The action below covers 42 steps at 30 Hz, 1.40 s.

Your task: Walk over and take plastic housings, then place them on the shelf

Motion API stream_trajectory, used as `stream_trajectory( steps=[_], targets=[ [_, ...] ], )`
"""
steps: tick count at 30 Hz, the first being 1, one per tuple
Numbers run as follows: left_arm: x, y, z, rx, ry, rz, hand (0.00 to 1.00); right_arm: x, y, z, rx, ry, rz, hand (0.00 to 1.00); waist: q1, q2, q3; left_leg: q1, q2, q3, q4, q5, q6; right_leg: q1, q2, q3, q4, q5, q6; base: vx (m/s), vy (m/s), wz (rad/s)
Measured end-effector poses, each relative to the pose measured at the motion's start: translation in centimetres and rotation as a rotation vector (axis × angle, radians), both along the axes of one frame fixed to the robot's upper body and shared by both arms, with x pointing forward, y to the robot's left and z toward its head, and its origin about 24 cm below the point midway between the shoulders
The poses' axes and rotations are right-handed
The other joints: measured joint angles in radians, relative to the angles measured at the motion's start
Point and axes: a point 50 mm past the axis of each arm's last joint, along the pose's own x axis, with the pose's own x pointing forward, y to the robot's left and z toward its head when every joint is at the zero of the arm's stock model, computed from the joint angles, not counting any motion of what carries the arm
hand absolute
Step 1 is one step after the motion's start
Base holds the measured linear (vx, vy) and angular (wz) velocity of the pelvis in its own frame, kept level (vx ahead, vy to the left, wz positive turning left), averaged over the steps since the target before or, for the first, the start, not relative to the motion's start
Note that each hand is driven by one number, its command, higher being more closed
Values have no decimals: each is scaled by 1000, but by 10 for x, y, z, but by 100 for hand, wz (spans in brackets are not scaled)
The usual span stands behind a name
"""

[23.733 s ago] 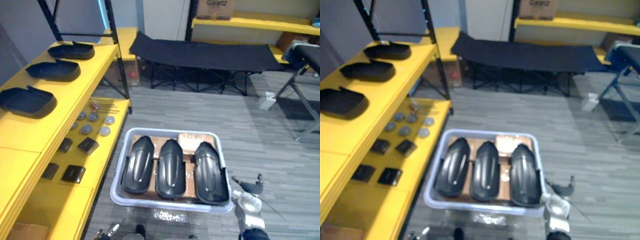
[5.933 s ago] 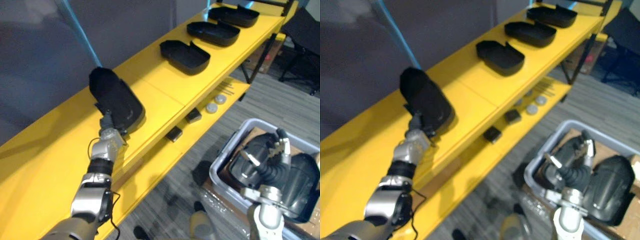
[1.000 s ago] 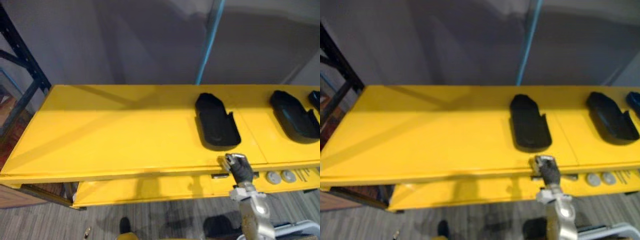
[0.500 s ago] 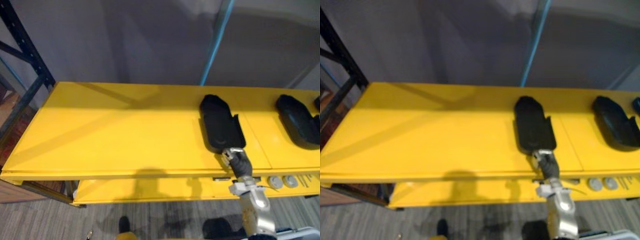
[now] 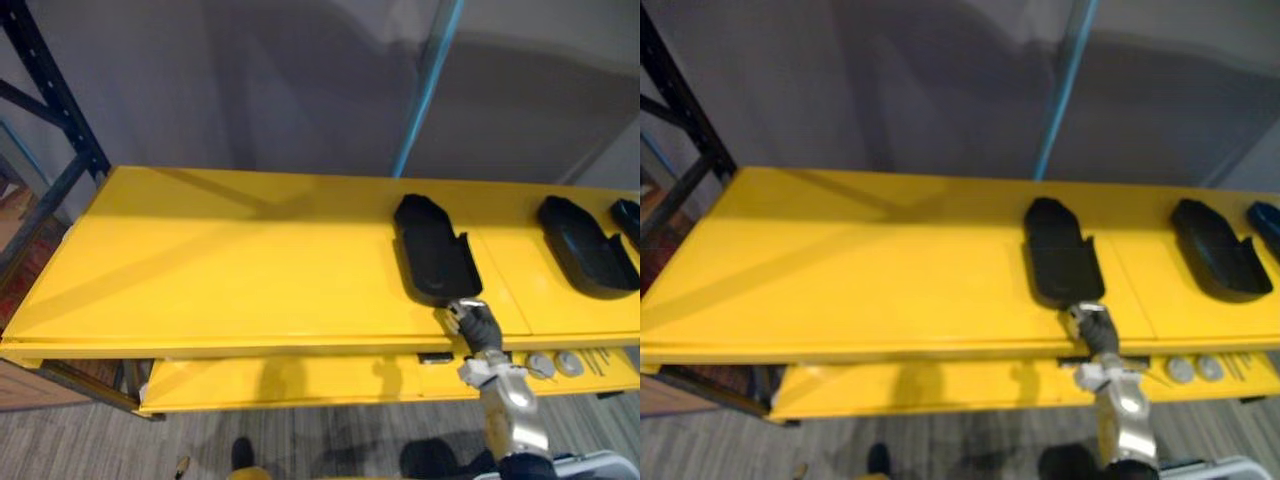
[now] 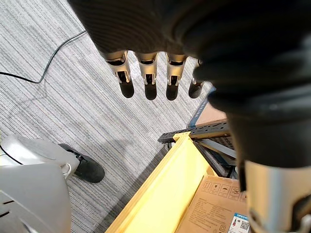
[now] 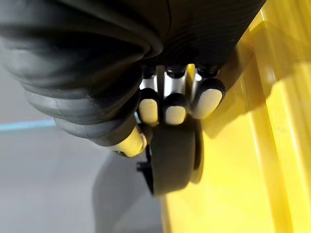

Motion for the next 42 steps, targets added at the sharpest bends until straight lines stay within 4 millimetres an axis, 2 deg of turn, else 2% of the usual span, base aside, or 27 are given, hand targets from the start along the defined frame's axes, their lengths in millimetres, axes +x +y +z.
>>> stream_trajectory(
  steps=[10, 19, 29, 34, 37, 39, 40, 42],
  targets=[
    [3, 0, 0, 1, -7, -2, 0, 14, -12, 9, -11, -24, -35, 100, 2, -8, 5, 0, -28, -15, 0, 9, 2, 15, -22, -24, -6, -14, 8, 35, 1, 5],
    [2, -1, 0, -6, 1, -10, 0, 32, -10, 12, -8, -20, -22, 100, 13, -6, 7, 9, -33, -47, 0, 4, 4, 35, -21, -28, 21, -13, 6, 39, -1, 11],
    [1, -1, -1, -19, -5, 16, 0, 34, -7, 8, -5, 2, -11, 100, 13, -2, 10, 19, -20, -47, -1, -13, 2, 37, -11, -26, 34, 2, -5, 0, 1, 0],
    [2, -1, -1, -18, -11, 15, 0, 27, -8, 11, -17, -17, -10, 100, 13, -3, 10, 17, -17, -34, -1, -17, 4, 27, -11, -21, 34, 15, -2, 8, 14, -6],
    [0, 0, 0, -16, -9, 23, 0, 17, -5, 35, -39, -128, -17, 100, 6, -2, 10, 18, -11, -14, 0, -21, 3, 13, -11, 5, 36, 17, 1, 23, 3, -19],
    [1, 1, 0, -15, -16, 25, 0, 12, -5, 68, -73, -267, -45, 100, -3, -1, 9, 20, -4, 9, 0, -22, 3, -5, -11, 33, 42, 18, 2, 20, 0, -29],
    [0, 2, 0, -14, -17, 27, 0, 10, -7, 76, -80, -300, -58, 100, -3, -2, 7, 20, -1, 17, 0, -19, 7, -12, -11, 37, 44, 17, 2, 17, 0, -33],
    [0, 3, 0, -14, -23, 30, 0, 2, -18, 103, -105, -417, -131, 100, -6, -6, 3, 19, 4, 40, 0, -11, -2, -30, -11, 64, 44, 18, 2, 12, -2, -33]
  ],
)
